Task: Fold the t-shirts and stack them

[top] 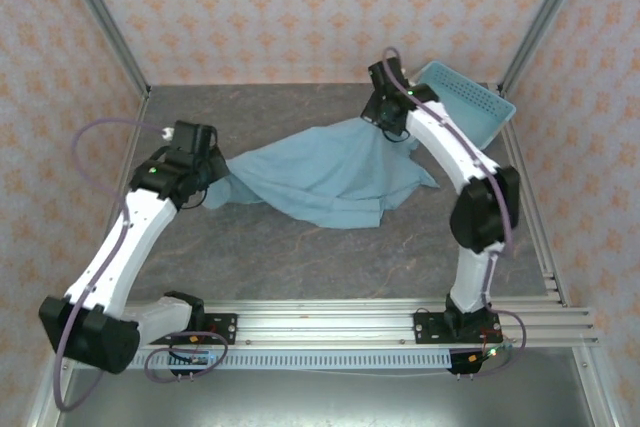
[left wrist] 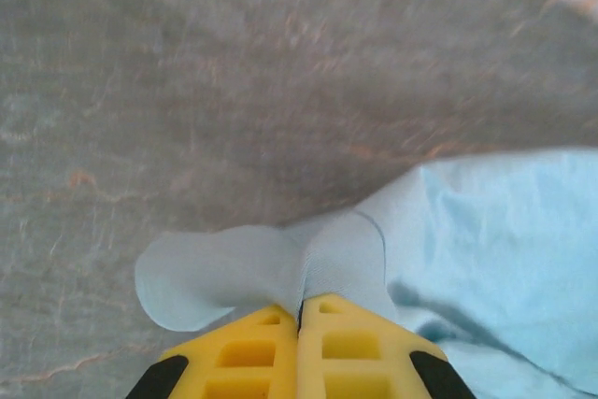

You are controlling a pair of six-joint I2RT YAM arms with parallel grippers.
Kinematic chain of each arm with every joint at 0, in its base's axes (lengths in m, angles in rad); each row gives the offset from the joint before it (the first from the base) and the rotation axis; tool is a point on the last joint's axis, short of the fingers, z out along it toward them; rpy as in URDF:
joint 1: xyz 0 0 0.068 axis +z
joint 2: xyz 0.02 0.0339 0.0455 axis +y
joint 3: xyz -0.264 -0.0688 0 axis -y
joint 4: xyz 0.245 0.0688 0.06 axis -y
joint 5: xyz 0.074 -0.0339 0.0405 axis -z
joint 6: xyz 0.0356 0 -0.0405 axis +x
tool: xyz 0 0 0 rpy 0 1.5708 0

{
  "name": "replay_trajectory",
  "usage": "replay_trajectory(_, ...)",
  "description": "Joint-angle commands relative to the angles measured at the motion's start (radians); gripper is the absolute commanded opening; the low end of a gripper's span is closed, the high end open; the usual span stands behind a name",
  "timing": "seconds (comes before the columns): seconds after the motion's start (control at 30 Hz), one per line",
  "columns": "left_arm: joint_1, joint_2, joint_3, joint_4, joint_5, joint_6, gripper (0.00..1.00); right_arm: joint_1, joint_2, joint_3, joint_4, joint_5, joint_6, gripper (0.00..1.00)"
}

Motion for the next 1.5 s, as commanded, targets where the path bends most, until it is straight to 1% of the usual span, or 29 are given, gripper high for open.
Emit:
replay_trajectory(0.0,-0.019,0.03,-0.037,-0.063,-0.099,0.027,0.0,-0.013,0.097,0.057,-0.077,-0.081,0.001,0.01)
replay_trajectory(0.03,-0.022,0.025,-0.052,-0.072,-0.117,0.02,0.0,-0.018,0.126,0.081,-0.102,-0.094,0.009,0.14)
replay_trajectory(0.07,-0.025,0.015,-0.065,-0.081,-0.127,0.014,0.0,-0.02,0.147,0.106,-0.136,-0.092,0.017,0.29)
replay_trajectory(0.13,-0.026,-0.007,-0.087,-0.086,-0.125,0.009,0.0,-0.022,0.136,0.11,-0.171,-0.062,0.039,0.52)
replay_trajectory(0.17,-0.027,-0.018,-0.098,-0.09,-0.117,0.008,0.0,-0.022,0.105,0.079,-0.172,-0.044,0.062,0.57)
replay_trajectory(0.2,-0.027,-0.027,-0.107,-0.092,-0.113,0.006,0.0,-0.022,0.064,0.035,-0.165,-0.03,0.09,0.59)
replay_trajectory(0.27,-0.029,-0.038,-0.121,-0.107,-0.106,0.0,0.0,-0.021,-0.058,-0.121,-0.127,-0.015,0.18,0.59)
replay_trajectory(0.33,-0.029,-0.049,-0.133,-0.11,-0.102,-0.003,0.0,-0.016,-0.18,-0.305,-0.068,-0.022,0.288,0.57)
replay_trajectory(0.43,-0.032,-0.062,-0.151,-0.1,-0.094,-0.009,0.0,0.007,-0.335,-0.578,0.078,-0.116,0.438,0.48)
replay_trajectory(0.53,-0.031,-0.051,-0.144,-0.094,-0.088,-0.011,0.0,0.043,-0.42,-0.777,0.241,-0.202,0.58,0.43)
replay_trajectory(0.57,-0.032,-0.045,-0.143,-0.089,-0.083,-0.011,0.0,0.051,-0.436,-0.835,0.313,-0.226,0.626,0.43)
replay_trajectory(0.6,-0.032,-0.041,-0.14,-0.084,-0.081,-0.011,0.0,0.057,-0.444,-0.864,0.347,-0.237,0.658,0.43)
replay_trajectory(0.67,-0.032,-0.029,-0.136,-0.079,-0.075,-0.011,0.0,0.064,-0.431,-0.877,0.352,-0.252,0.695,0.43)
replay_trajectory(0.73,-0.035,-0.02,-0.134,-0.074,-0.069,-0.013,0.0,0.066,-0.411,-0.878,0.355,-0.271,0.719,0.45)
replay_trajectory(0.83,-0.035,-0.017,-0.137,-0.068,-0.069,-0.015,0.0,0.075,-0.384,-0.883,0.371,-0.294,0.759,0.45)
replay_trajectory(0.9,-0.036,-0.017,-0.134,-0.068,-0.068,-0.014,0.0,0.078,-0.37,-0.882,0.37,-0.295,0.772,0.41)
replay_trajectory(1.0,-0.035,-0.017,-0.13,-0.07,-0.071,-0.01,0.0,0.077,-0.357,-0.882,0.362,-0.296,0.786,0.31)
replay_trajectory(1.03,-0.036,-0.018,-0.128,-0.072,-0.071,-0.008,0.0,0.078,-0.354,-0.884,0.359,-0.299,0.79,0.3)
replay_trajectory(1.1,-0.036,-0.018,-0.124,-0.074,-0.075,-0.005,0.0,0.079,-0.358,-0.886,0.325,-0.308,0.8,0.3)
replay_trajectory(1.2,-0.037,-0.021,-0.118,-0.078,-0.076,-0.002,0.0,0.085,-0.403,-0.902,0.278,-0.279,0.811,0.39)
replay_trajectory(1.23,-0.036,-0.022,-0.117,-0.078,-0.077,-0.002,0.0,0.088,-0.423,-0.911,0.273,-0.271,0.817,0.4)
replay_trajectory(1.37,-0.036,-0.021,-0.117,-0.076,-0.076,-0.002,0.0,0.102,-0.453,-0.926,0.286,-0.268,0.828,0.41)
replay_trajectory(1.47,-0.036,-0.016,-0.118,-0.07,-0.07,-0.005,0.0,0.106,-0.418,-0.929,0.333,-0.283,0.836,0.36)
